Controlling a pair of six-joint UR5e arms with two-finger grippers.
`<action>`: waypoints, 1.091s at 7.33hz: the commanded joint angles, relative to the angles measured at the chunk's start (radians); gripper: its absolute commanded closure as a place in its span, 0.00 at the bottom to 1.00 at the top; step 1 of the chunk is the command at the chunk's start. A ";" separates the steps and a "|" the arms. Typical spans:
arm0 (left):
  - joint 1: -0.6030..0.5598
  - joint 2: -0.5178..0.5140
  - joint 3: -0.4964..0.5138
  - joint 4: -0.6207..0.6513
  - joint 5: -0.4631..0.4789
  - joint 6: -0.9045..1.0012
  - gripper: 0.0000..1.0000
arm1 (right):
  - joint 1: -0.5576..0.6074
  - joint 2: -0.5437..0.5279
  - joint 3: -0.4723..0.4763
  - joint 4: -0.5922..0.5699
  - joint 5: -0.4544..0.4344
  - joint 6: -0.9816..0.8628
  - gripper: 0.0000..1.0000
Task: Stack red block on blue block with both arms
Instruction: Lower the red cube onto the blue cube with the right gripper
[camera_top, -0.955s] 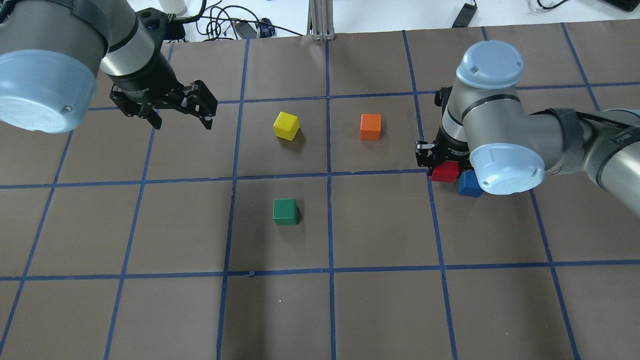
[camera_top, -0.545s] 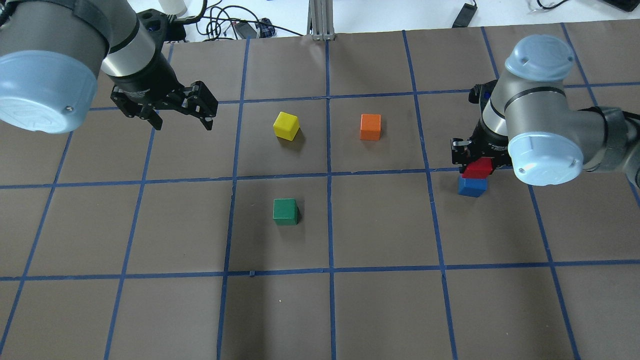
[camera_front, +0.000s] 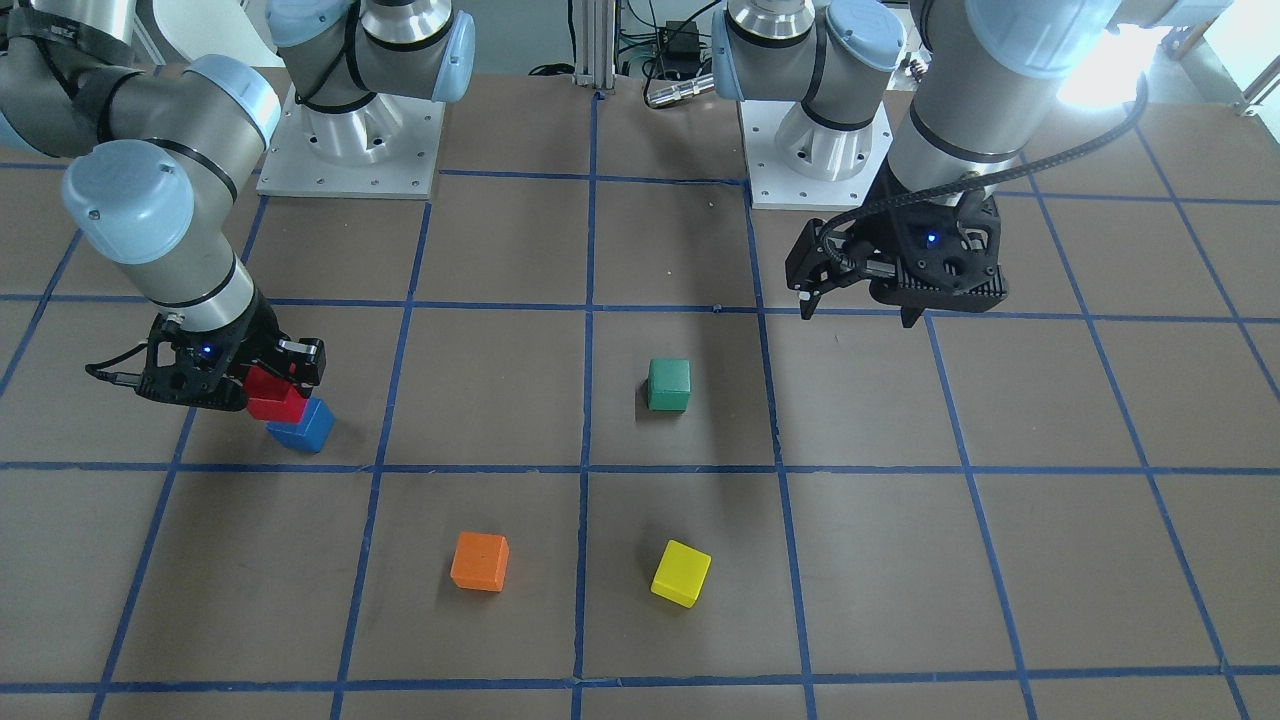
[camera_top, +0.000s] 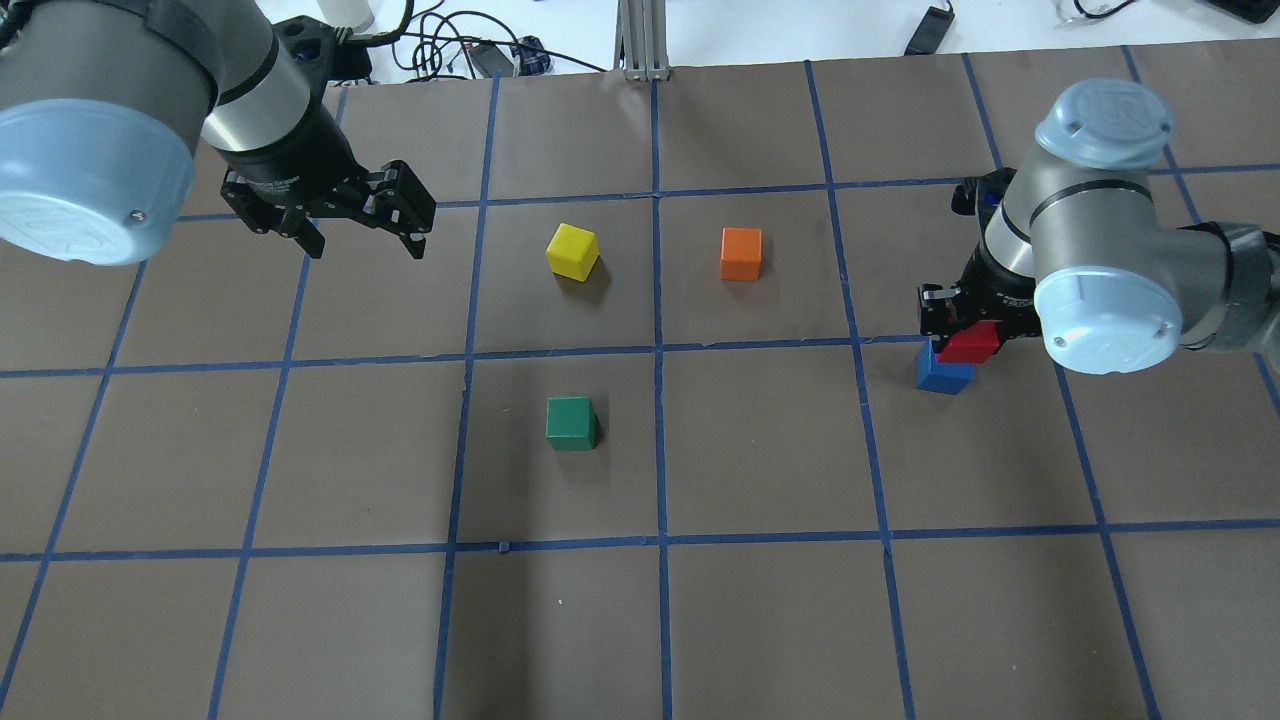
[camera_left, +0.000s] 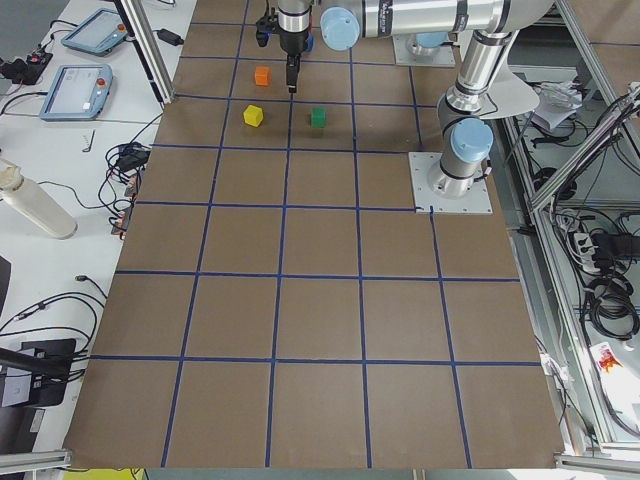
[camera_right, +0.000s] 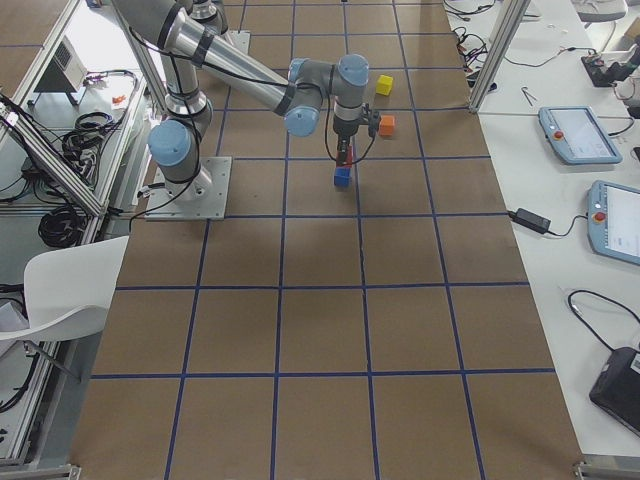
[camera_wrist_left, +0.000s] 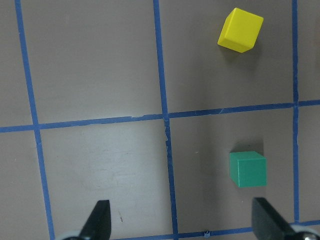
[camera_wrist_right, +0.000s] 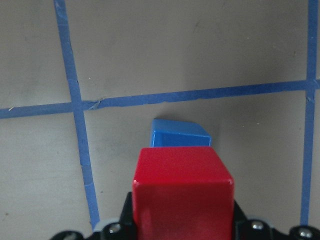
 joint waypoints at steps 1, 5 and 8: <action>0.000 -0.001 0.000 0.000 0.000 0.000 0.00 | -0.001 0.011 0.006 -0.002 -0.002 -0.019 0.83; 0.000 -0.002 -0.001 0.000 0.002 0.001 0.00 | -0.006 0.032 0.003 -0.018 -0.006 0.004 0.81; 0.000 -0.002 0.000 0.002 0.002 0.001 0.00 | -0.007 0.055 0.000 -0.070 -0.009 0.012 0.81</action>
